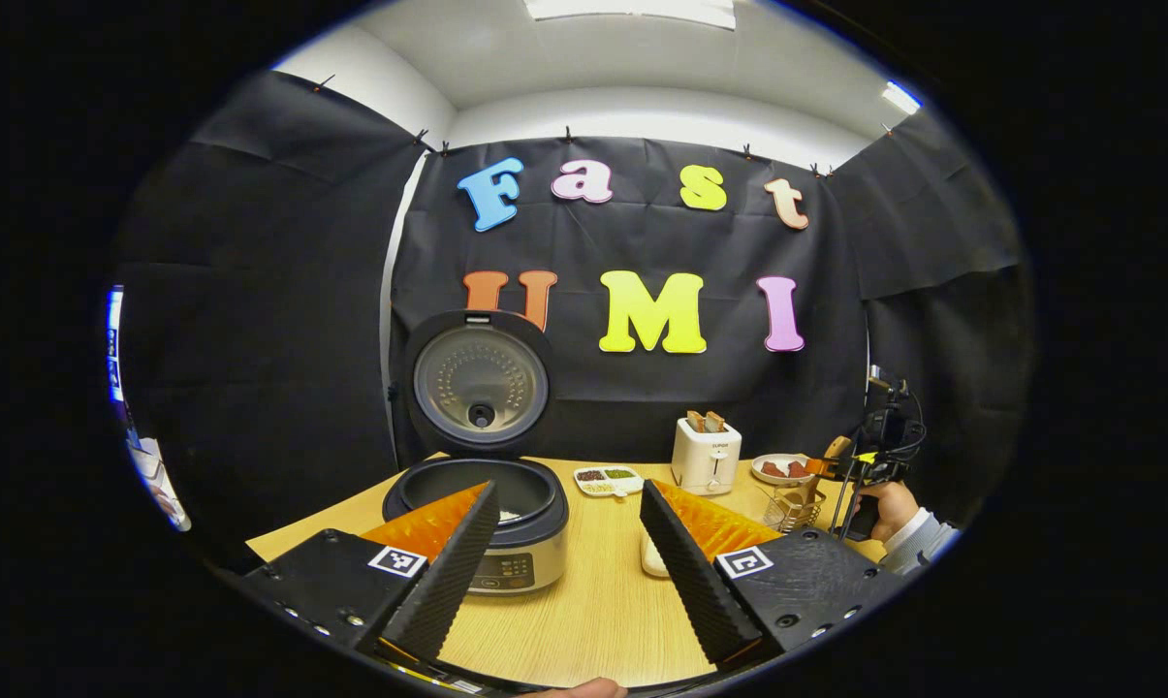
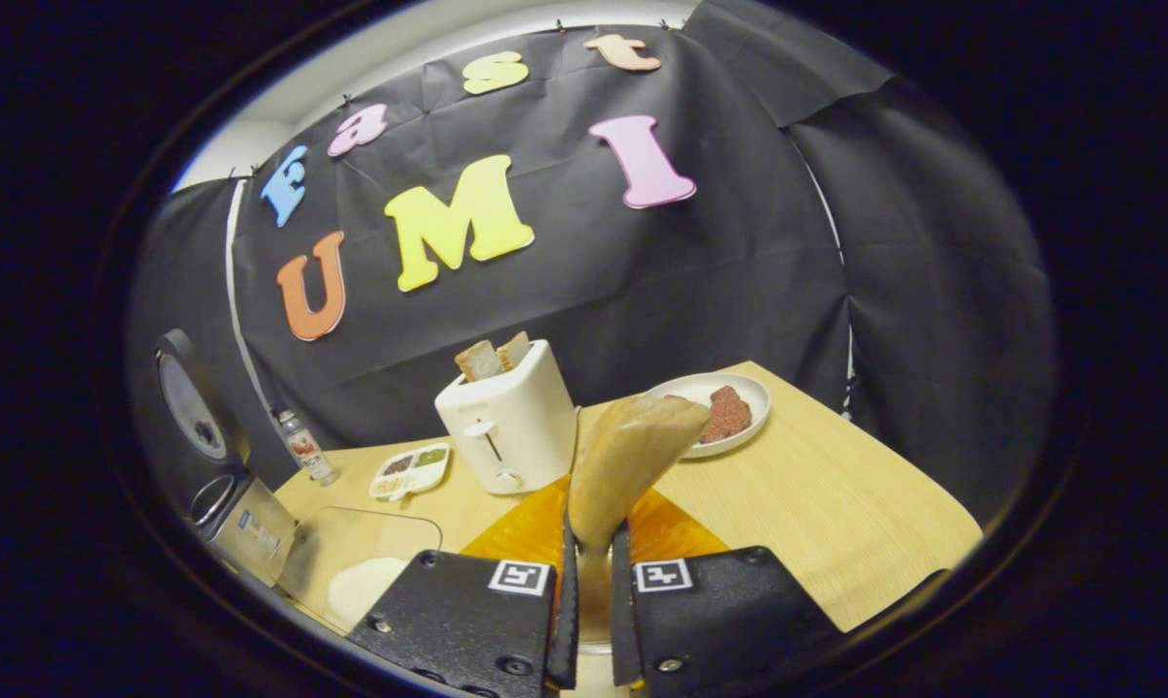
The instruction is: Close the left gripper, press the button to open the rice cooker; take a wooden spoon from the chopstick holder with the right hand, scoop a spoonful of rice and pour it into the rice cooker, then put the wooden spoon back into the chopstick holder.
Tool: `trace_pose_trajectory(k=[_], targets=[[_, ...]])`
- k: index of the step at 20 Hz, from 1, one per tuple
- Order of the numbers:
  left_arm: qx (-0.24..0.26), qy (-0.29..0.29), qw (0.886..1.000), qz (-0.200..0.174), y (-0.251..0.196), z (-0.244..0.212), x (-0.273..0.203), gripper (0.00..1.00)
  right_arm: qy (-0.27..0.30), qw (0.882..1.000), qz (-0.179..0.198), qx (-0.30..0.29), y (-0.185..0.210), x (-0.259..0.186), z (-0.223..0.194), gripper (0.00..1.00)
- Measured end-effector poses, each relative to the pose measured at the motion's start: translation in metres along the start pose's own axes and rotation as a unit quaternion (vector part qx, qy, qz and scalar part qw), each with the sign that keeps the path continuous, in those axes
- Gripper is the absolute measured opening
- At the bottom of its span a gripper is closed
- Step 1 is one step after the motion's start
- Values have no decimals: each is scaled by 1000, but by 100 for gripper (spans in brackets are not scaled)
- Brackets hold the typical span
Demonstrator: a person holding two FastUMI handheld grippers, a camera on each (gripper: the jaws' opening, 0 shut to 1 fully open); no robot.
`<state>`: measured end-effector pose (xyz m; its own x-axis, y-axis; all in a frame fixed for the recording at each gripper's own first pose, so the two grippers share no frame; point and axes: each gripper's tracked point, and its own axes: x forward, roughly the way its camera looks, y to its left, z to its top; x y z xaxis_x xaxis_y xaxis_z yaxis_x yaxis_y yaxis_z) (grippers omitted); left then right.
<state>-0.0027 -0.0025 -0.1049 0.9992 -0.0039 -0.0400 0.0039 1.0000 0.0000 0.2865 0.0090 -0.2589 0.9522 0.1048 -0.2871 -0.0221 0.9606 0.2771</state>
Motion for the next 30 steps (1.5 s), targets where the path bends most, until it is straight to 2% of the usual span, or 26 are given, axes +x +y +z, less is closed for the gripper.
trace_pose_trajectory(k=[5, 8, 10, 13, 16, 19, 24, 30], targets=[[-7, -5, 1000, -8, 4, 5, -14, 93, -37, 999, -1, -15, 7, -18, 27, 14], [-10, -15, 1000, -17, 2, 11, -21, 93, -66, 997, -15, -28, 13, -34, 49, 14], [4, -19, 1000, -25, -2, 12, -23, 93, -82, 995, -21, -46, 20, -44, 64, 14], [24, -19, 999, -28, -8, 13, -24, 94, -93, 994, -14, -53, 33, -61, 83, 14], [21, -24, 999, -38, -13, 16, -27, 93, -111, 993, 5, -49, 50, -80, 101, 14], [14, -22, 999, -47, -16, 12, -27, 93, -117, 991, 9, -63, 65, -88, 105, 14], [16, -13, 999, -48, -11, 4, -23, 93, -114, 991, 39, -65, 107, -87, 100, 14], [3, -9, 999, -44, 2, -1, -20, 94, -81, 990, 77, -86, 166, -59, 57, 14]])
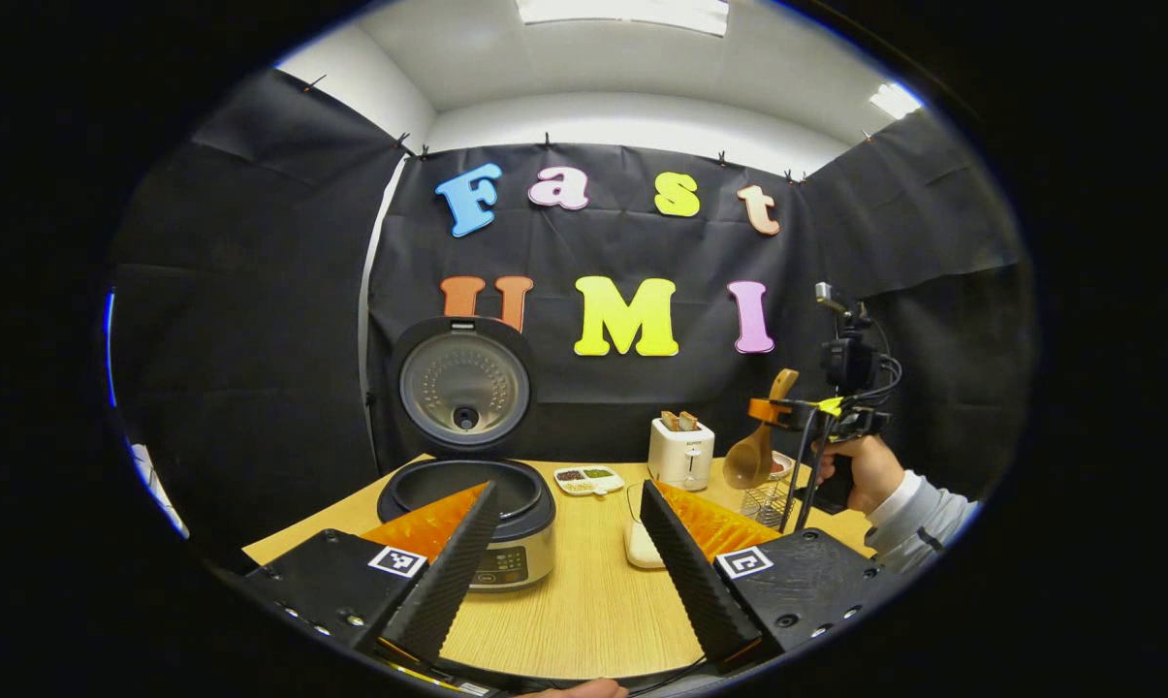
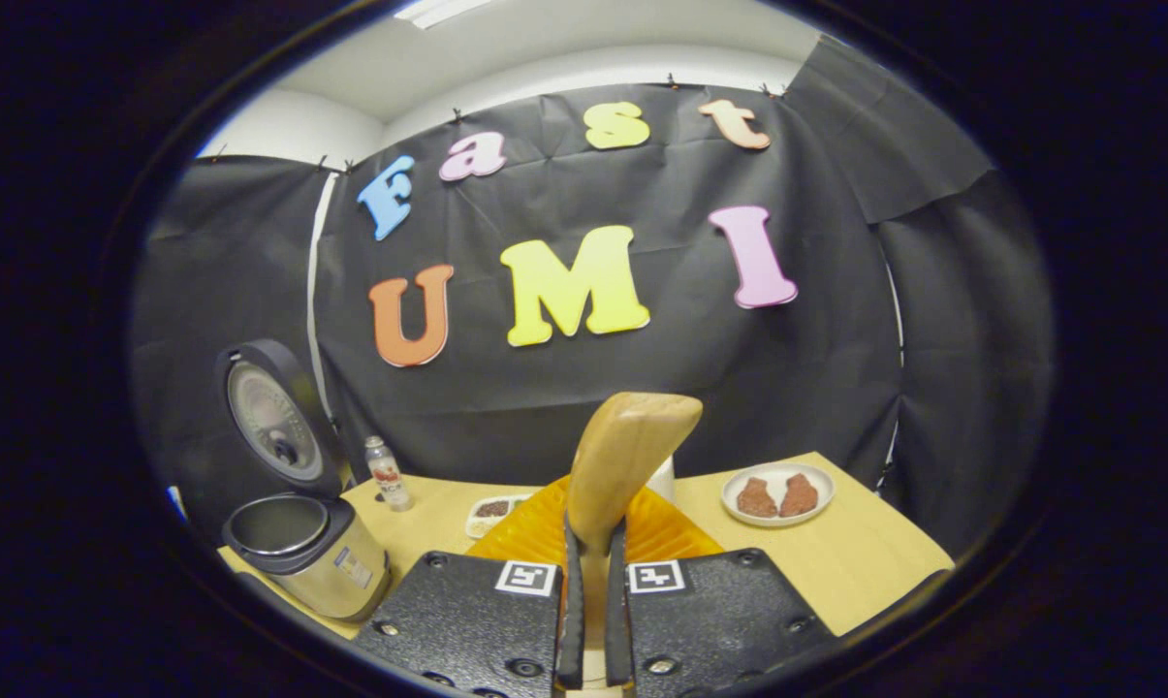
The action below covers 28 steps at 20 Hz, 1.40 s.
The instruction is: Close the left gripper, press the button to open the rice cooker; take a wooden spoon from the chopstick holder with the right hand, scoop a spoonful of rice and pour it into the rice cooker, then put the wooden spoon back into the chopstick holder.
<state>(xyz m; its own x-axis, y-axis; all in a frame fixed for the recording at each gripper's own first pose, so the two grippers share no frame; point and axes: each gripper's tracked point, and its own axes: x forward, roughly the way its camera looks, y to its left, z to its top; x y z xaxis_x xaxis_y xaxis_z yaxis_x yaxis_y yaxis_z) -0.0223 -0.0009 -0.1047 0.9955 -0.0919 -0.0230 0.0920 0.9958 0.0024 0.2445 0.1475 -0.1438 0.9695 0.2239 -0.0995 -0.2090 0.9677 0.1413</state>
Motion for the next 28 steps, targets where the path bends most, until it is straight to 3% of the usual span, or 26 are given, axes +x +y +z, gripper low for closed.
trace_pose_trajectory(k=[7, 13, 17, 21, 28], targets=[[-15, 18, 1000, 4, 14, -14, 4, 94, 59, 997, -5, -43, 14, 29, -84, 14], [-29, 32, 999, 4, 17, -25, 13, 93, 61, 993, -28, -100, 2, 25, -105, 13], [-39, 43, 998, 5, 19, -33, 16, 93, 123, 992, 22, -37, 25, 17, -136, 14], [-40, 48, 998, 8, 22, -35, 16, 94, 155, 986, 45, 45, 39, 17, -147, 14], [-43, 50, 998, 18, 31, -37, 18, 94, 185, 972, 75, 123, 53, 29, -149, 13]])
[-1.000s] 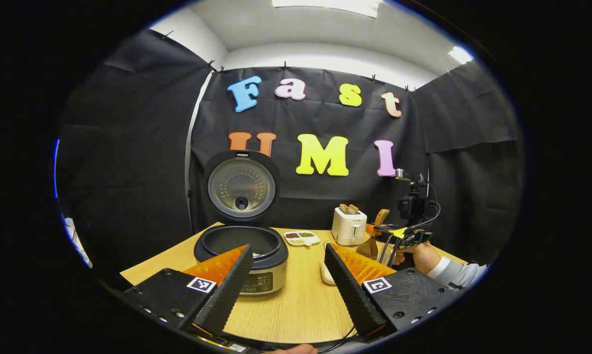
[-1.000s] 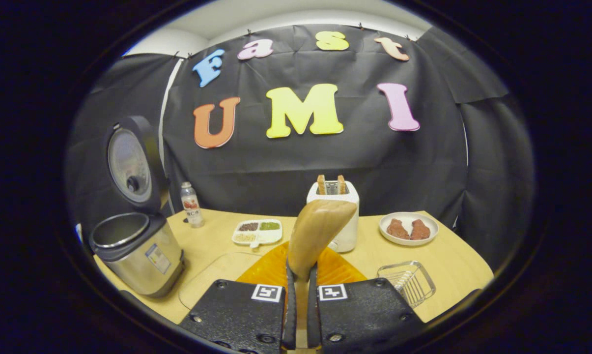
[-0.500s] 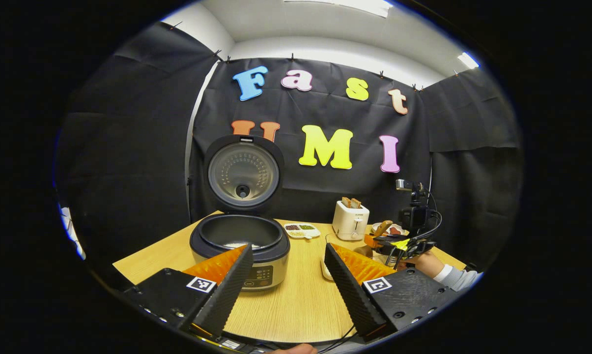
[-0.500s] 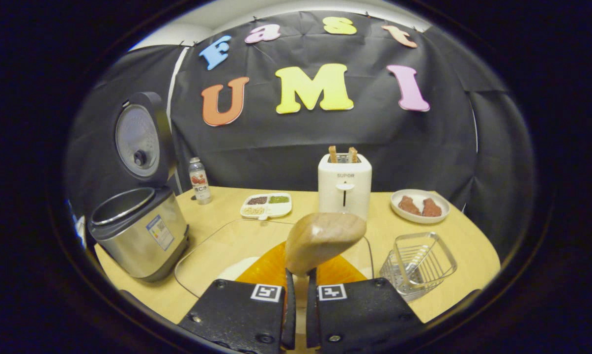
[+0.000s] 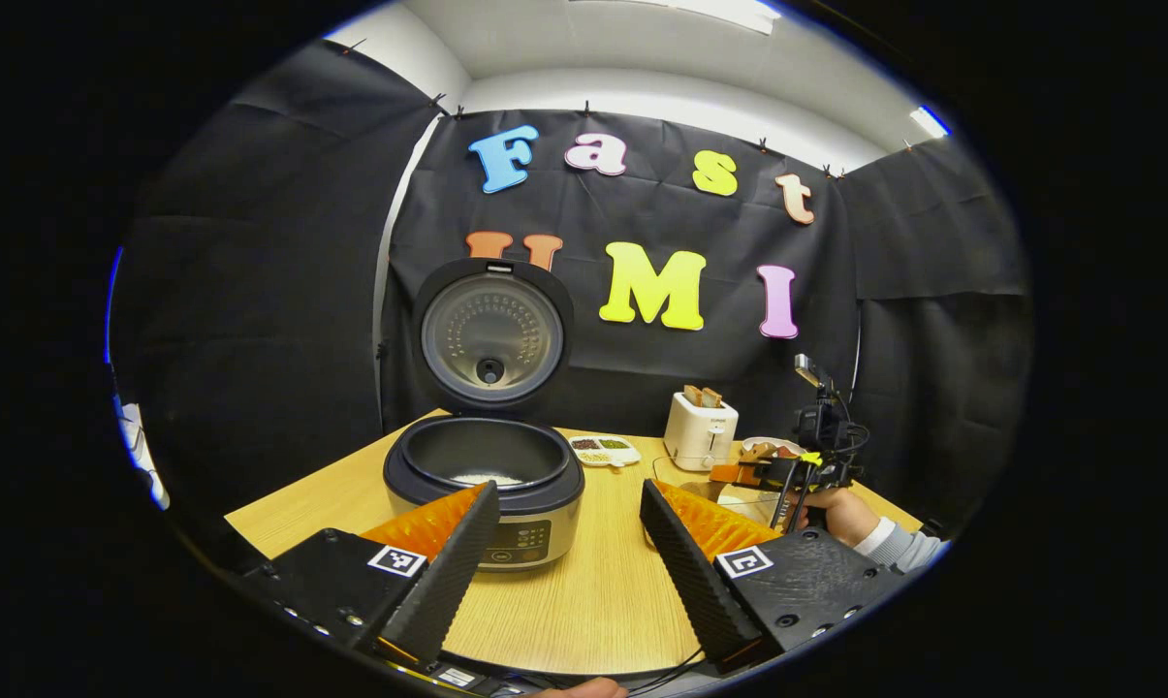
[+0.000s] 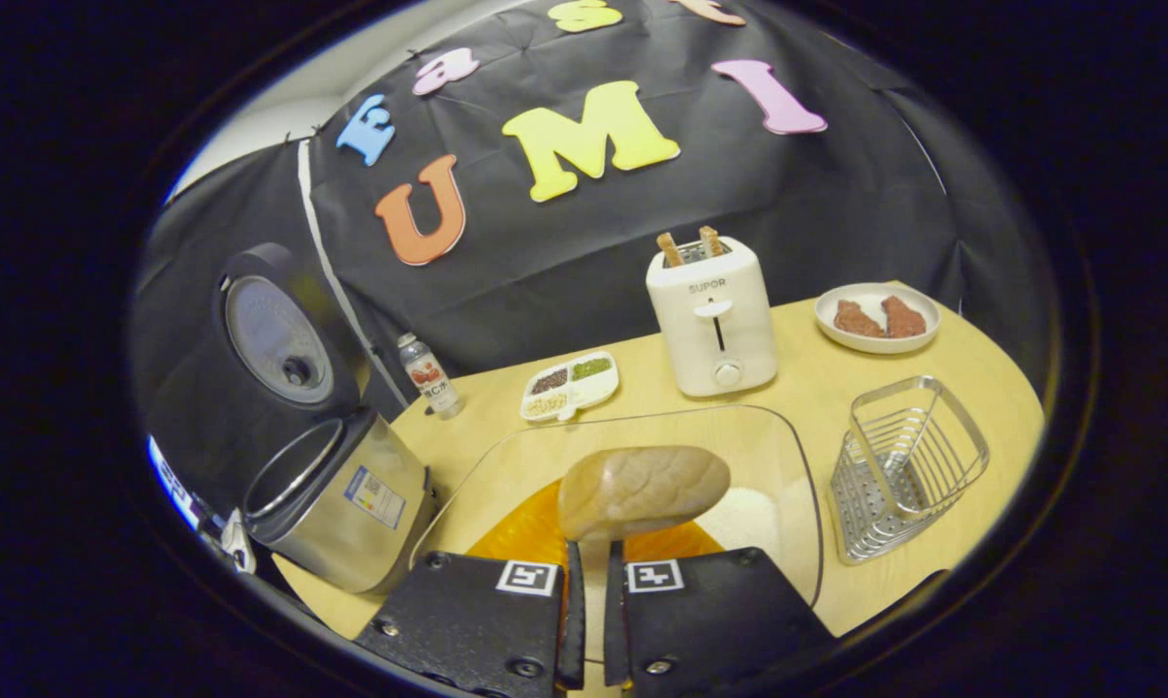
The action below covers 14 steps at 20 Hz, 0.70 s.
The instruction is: Close the left gripper, press the button to open the rice cooker; take a wooden spoon from the chopstick holder with the right hand, scoop a spoonful of rice and pour it into the rice cooker, then put the wooden spoon back into the chopstick holder.
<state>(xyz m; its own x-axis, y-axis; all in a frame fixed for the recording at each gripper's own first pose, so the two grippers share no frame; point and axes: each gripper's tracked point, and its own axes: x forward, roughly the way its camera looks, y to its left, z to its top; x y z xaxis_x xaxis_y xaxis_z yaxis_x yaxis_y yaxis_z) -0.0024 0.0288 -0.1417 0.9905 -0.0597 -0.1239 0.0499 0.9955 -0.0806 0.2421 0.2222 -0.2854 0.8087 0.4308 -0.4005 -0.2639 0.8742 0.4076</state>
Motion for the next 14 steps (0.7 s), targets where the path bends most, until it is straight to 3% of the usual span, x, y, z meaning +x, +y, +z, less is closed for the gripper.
trace_pose_trajectory(k=[5, 9, 14], targets=[[3, 2, 1000, 4, 3, -2, 2, 95, 22, 994, 39, 103, -3, 7, 1, 9], [5, 4, 1000, 9, 6, -3, 4, 95, 32, 981, 63, 181, -2, 4, 6, 8], [12, 3, 1000, 15, 9, 2, 0, 95, 5, 970, 73, 233, -9, -9, 27, 8]])
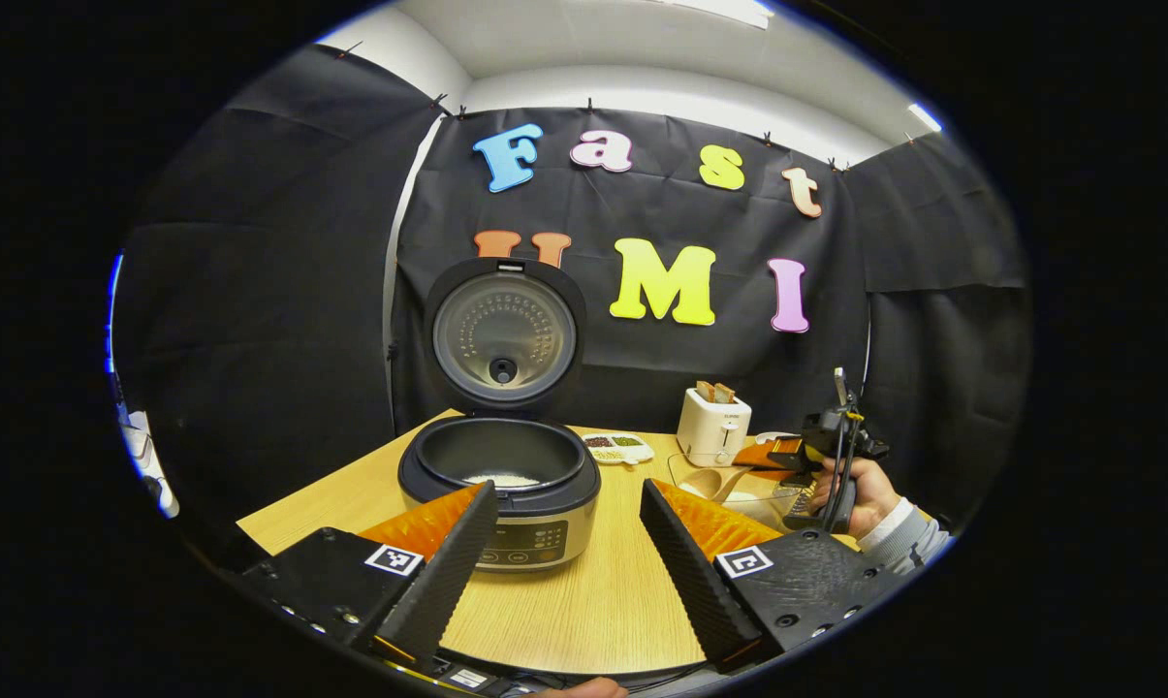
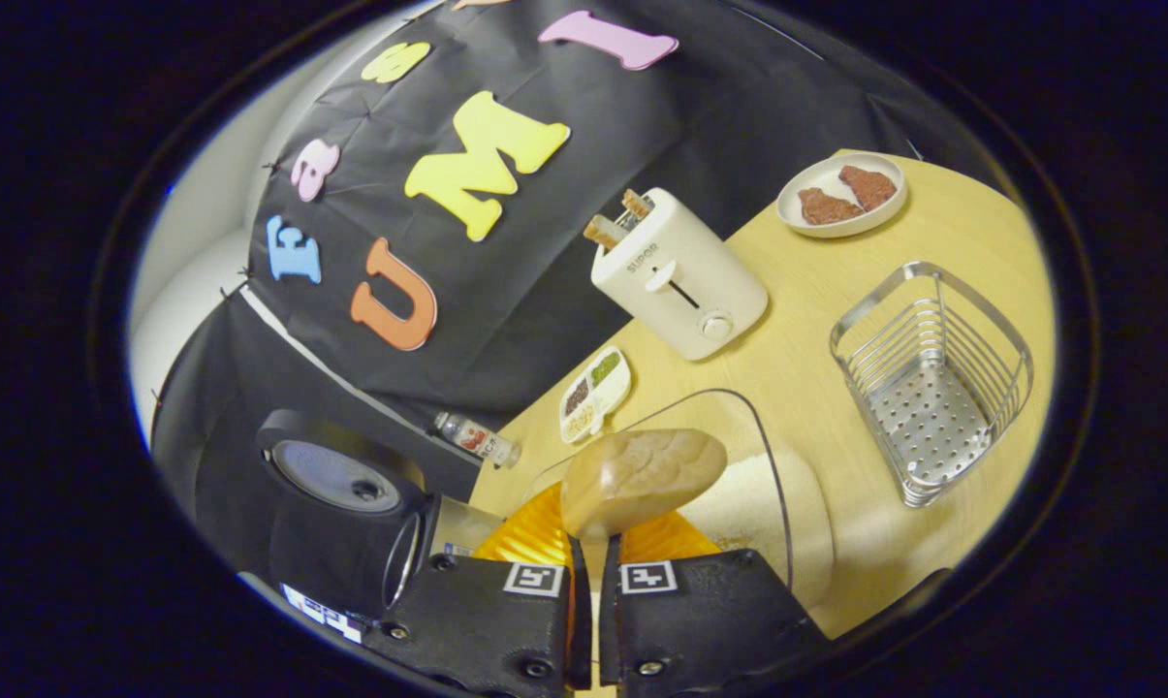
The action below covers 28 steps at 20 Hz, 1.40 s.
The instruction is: Close the left gripper, press the button to open the rice cooker; take a wooden spoon from the chopstick holder with the right hand, scoop a spoonful of rice and pour it into the rice cooker, then put the wooden spoon back into the chopstick holder.
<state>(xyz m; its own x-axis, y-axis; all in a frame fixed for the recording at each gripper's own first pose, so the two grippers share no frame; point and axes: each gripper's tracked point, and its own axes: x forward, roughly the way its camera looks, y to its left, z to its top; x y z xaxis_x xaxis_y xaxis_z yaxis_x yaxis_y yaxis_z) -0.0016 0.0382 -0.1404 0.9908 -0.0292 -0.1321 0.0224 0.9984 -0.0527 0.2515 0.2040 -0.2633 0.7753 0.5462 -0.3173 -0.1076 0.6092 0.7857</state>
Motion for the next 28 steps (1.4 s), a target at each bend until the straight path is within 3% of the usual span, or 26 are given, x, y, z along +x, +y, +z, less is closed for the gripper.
trace_pose_trajectory(k=[5, 9, 11, 12, 14, 15, 22, 28], targets=[[3, -2, 1000, -2, -5, 3, -5, 95, -41, 994, 52, 84, 14, -30, 30, 8], [10, -5, 1000, -2, -7, 7, -10, 95, -46, 976, 112, 179, 27, -43, 43, 8], [11, -4, 1000, -3, -10, 7, -11, 95, -39, 970, 116, 208, 25, -44, 43, 3], [12, -6, 1000, -2, -9, 8, -14, 94, -36, 969, 116, 215, 25, -46, 44, 8], [13, -8, 1000, 0, -7, 9, -18, 95, -34, 965, 120, 229, 29, -51, 46, 3], [13, -9, 1000, 1, -6, 10, -20, 95, -31, 963, 126, 236, 34, -50, 45, 8], [7, -16, 1000, 11, 10, 10, -37, 94, 22, 938, 181, 296, 91, -51, 21, 8], [10, -31, 999, 19, 28, 17, -54, 94, 58, 946, 190, 258, 157, -29, -15, 8]])
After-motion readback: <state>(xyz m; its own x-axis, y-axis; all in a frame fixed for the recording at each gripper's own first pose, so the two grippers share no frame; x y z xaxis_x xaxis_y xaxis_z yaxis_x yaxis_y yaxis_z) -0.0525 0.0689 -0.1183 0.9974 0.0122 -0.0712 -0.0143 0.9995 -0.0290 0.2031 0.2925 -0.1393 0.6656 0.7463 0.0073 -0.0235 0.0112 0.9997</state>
